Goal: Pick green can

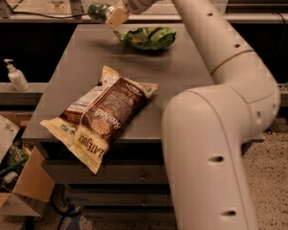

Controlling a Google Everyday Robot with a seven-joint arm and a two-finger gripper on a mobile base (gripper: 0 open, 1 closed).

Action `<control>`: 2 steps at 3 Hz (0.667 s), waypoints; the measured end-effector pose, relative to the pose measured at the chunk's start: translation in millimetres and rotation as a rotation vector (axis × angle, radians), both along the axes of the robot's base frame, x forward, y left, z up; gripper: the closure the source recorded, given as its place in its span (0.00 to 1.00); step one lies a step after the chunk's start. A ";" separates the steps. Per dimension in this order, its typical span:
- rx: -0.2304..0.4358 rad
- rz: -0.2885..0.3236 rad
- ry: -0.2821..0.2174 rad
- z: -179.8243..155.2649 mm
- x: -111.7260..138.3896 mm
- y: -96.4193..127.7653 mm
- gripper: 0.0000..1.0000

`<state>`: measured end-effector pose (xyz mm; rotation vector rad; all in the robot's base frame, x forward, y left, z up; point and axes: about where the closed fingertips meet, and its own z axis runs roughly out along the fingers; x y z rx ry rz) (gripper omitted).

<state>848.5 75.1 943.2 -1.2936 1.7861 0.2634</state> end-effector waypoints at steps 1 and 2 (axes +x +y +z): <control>0.050 0.030 -0.005 23.6 -41.9 -12.9 1.00; 0.026 0.055 0.048 -5.5 -58.1 -4.6 1.00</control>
Offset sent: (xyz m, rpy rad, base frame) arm -0.0353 -0.0116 0.0222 0.0444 -0.0062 0.0257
